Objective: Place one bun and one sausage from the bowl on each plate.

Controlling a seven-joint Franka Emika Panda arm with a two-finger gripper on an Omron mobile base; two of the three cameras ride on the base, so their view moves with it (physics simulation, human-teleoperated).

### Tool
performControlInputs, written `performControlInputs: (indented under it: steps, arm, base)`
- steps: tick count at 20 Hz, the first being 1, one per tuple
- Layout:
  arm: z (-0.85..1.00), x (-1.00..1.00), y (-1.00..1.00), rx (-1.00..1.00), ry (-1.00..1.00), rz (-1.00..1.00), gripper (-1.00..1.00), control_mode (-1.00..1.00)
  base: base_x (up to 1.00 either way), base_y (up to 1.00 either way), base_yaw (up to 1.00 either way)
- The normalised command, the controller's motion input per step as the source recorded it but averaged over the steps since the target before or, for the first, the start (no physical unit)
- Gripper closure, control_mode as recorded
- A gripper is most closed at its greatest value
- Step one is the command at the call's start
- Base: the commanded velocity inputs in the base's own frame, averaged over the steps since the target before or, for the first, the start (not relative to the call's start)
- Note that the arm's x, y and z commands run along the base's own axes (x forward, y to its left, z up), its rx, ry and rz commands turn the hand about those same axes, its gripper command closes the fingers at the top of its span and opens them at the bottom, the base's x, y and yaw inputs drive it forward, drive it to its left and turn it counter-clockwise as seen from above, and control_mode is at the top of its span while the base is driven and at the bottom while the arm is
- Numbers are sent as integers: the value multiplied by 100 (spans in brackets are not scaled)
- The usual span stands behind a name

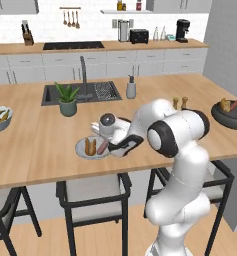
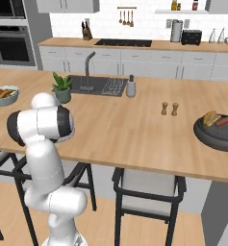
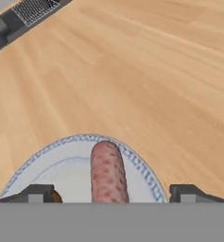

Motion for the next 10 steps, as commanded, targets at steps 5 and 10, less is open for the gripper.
performControlInputs:
  steps: [5,10]
  arm:
    - [100,-24,-32,16,0,0,-100,-100]
    - [100,0,-6,9,-1,0,-100,-100]
  base:
    - [0,0,0]
    - [0,0,0]
